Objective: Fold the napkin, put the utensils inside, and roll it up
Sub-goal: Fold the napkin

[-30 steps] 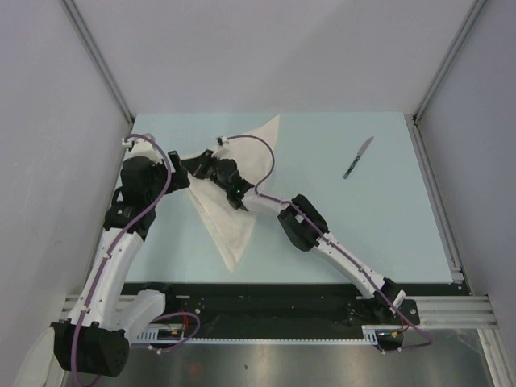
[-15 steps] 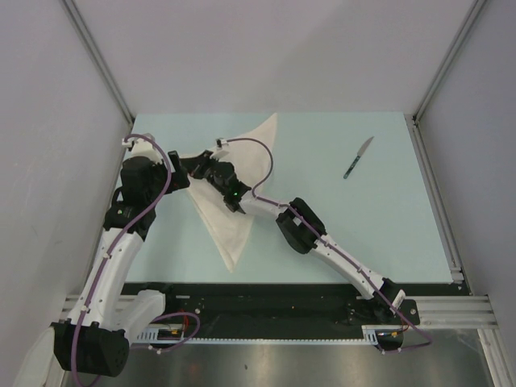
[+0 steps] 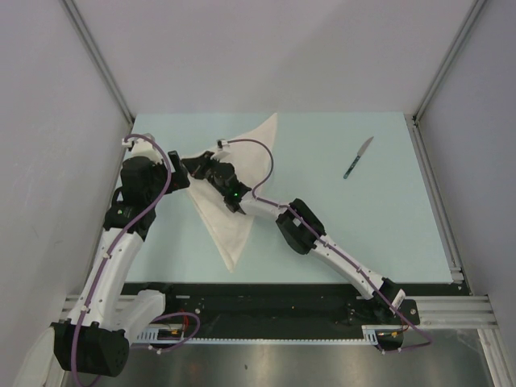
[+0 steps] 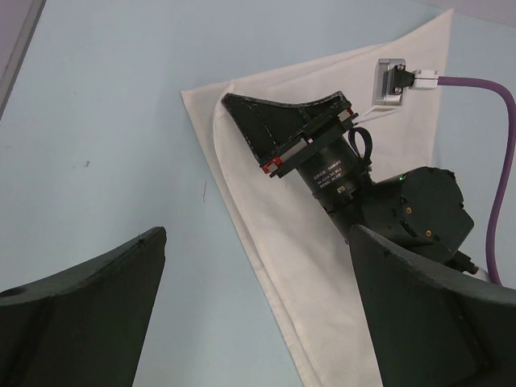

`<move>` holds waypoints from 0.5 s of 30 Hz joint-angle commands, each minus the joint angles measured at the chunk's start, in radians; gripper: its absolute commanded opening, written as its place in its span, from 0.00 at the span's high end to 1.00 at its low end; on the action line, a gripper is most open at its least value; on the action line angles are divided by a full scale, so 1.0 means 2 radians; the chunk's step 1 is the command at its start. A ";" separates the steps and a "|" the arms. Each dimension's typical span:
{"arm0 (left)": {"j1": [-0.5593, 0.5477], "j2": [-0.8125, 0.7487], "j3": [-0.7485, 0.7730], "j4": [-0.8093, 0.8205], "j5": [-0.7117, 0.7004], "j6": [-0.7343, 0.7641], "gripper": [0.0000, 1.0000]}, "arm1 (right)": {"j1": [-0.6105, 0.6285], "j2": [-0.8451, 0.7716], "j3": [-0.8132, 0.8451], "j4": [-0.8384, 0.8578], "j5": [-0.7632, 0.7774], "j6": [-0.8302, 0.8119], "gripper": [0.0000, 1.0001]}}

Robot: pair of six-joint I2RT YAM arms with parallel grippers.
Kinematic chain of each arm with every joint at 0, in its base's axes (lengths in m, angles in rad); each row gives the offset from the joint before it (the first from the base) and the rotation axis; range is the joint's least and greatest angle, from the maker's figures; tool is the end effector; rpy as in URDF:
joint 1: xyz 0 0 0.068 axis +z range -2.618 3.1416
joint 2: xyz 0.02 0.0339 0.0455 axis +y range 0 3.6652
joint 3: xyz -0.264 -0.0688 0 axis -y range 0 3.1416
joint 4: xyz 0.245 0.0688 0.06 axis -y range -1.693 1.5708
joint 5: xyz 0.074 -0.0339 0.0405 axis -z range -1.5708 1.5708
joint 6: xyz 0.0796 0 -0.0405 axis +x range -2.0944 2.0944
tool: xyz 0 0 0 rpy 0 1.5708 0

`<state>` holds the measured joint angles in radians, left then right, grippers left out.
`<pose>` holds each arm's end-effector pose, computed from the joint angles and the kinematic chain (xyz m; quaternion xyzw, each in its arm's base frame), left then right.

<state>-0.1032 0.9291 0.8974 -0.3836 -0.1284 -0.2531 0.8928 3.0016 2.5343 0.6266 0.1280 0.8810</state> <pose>0.2484 -0.0155 0.3155 -0.0975 0.8310 -0.0437 0.5459 0.4333 0.5218 0.1178 0.0449 0.6476 0.5625 0.5121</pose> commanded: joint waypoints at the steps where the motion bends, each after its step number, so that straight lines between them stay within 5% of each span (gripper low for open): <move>1: 0.004 -0.004 -0.002 0.015 0.002 0.001 0.01 | -0.003 0.006 0.028 0.014 0.010 -0.016 0.86; 2: 0.004 -0.004 -0.002 0.015 0.003 0.002 0.00 | -0.004 0.005 0.028 0.016 0.009 -0.025 0.63; 5: 0.004 -0.003 -0.002 0.015 0.003 0.002 0.00 | -0.008 -0.004 0.024 0.025 -0.012 -0.036 0.21; 11: 0.011 0.005 -0.004 0.018 0.004 0.005 0.00 | -0.028 -0.079 -0.058 0.062 -0.093 -0.072 0.18; 15: 0.024 0.013 -0.005 0.025 0.016 0.003 0.00 | -0.055 -0.201 -0.228 0.093 -0.130 -0.088 0.20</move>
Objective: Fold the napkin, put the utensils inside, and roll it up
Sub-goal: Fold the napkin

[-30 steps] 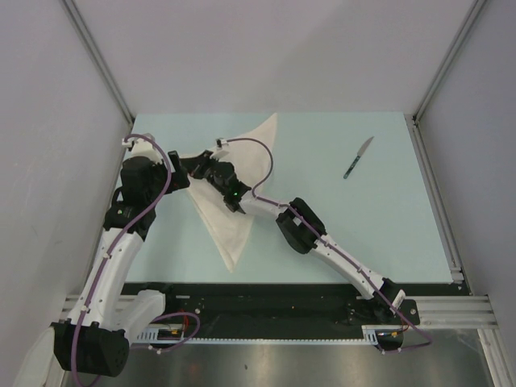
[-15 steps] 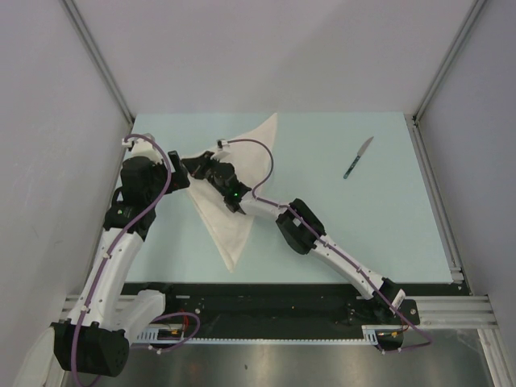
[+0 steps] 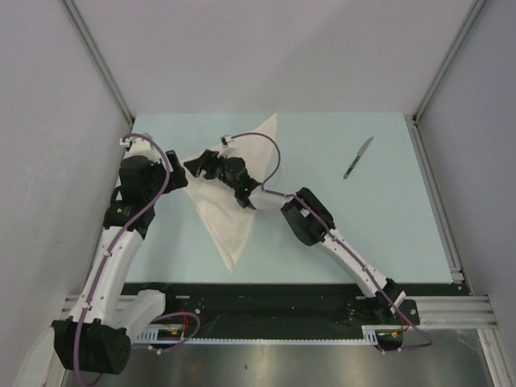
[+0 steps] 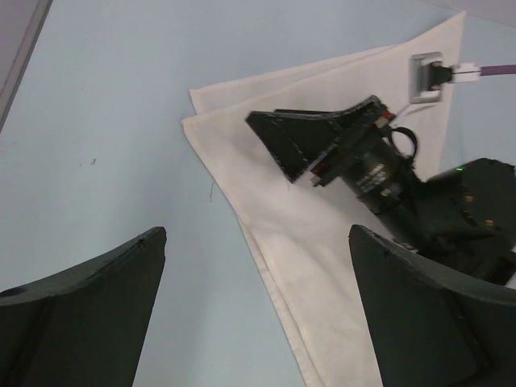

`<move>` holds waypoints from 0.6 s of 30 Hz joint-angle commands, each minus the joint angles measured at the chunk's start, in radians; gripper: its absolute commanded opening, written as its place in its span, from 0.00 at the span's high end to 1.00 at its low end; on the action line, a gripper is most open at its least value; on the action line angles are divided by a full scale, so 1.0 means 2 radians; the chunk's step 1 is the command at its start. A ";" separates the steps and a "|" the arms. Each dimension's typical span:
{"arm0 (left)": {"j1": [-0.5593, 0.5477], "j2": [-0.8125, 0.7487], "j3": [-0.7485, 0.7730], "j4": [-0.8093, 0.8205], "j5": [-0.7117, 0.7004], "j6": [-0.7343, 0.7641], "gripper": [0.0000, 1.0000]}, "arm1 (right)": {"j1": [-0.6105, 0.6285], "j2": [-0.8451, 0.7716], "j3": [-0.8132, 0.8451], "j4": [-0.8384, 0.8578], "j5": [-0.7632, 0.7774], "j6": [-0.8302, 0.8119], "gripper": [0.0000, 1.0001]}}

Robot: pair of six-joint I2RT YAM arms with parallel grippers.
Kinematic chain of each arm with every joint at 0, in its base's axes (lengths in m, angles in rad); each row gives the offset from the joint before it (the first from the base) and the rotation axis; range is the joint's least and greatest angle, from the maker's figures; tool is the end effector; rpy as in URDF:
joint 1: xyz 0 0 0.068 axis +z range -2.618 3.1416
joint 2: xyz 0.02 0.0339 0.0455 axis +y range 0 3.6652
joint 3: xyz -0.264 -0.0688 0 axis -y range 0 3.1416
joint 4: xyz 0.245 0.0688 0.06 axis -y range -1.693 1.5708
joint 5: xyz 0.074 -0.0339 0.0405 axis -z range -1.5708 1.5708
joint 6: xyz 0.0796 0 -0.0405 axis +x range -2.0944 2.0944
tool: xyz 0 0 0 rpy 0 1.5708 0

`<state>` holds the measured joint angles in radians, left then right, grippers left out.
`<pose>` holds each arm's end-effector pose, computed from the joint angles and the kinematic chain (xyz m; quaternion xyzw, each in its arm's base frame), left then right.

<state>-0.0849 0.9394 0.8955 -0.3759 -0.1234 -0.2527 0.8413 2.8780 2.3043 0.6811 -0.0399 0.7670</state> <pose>0.2512 -0.0115 0.3134 -0.1036 0.8316 -0.0403 0.5442 0.4414 0.4985 0.1162 -0.0396 0.6670 0.5450 0.5065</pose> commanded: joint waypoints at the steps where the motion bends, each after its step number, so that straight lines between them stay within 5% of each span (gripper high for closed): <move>1: 0.019 0.010 -0.004 0.022 0.017 0.002 0.00 | -0.045 -0.159 -0.146 0.097 -0.051 -0.026 0.21; 9: 0.028 0.072 0.002 0.046 0.042 -0.035 0.04 | -0.144 -0.286 -0.312 0.111 -0.153 0.018 0.26; 18: 0.033 0.221 0.068 0.055 0.058 -0.067 0.06 | -0.236 -0.286 -0.295 -0.116 -0.197 -0.020 0.30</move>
<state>-0.0315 1.3315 0.9550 -0.3161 -0.0528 -0.3363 0.4065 2.2814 1.6726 0.6693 -0.3458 0.7677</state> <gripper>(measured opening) 0.944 0.712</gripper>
